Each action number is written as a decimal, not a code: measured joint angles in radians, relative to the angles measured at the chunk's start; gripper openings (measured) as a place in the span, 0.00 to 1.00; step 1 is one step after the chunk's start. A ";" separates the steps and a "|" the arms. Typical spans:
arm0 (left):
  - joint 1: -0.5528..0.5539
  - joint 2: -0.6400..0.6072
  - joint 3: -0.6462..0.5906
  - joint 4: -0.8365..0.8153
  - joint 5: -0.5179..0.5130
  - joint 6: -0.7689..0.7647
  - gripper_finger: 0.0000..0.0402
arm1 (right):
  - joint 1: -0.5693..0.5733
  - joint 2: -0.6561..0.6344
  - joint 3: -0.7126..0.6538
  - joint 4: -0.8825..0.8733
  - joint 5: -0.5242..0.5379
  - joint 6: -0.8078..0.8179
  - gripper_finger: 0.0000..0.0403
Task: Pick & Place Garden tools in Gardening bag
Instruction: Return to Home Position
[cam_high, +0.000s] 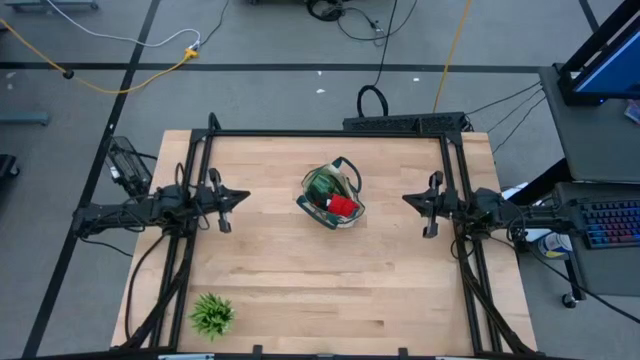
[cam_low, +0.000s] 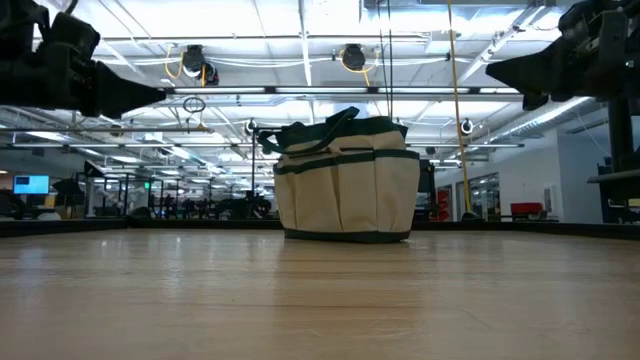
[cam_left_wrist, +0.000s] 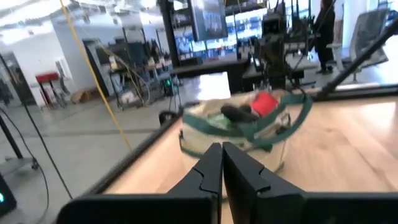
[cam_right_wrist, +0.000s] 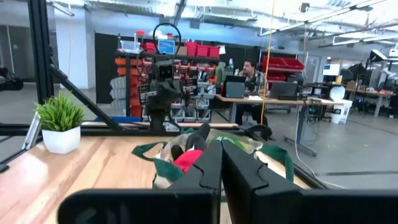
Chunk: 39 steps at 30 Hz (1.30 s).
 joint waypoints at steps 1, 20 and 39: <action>0.000 0.001 0.000 -0.017 -0.001 -0.013 0.05 | 0.000 0.000 0.000 -0.003 0.000 0.002 0.00; 0.000 0.002 0.002 -0.033 -0.001 -0.057 0.05 | 0.000 0.000 -0.003 -0.161 -0.015 0.103 0.00; 0.000 0.002 0.000 -0.012 -0.001 -0.063 0.05 | 0.000 0.001 -0.004 -0.226 -0.056 0.179 0.00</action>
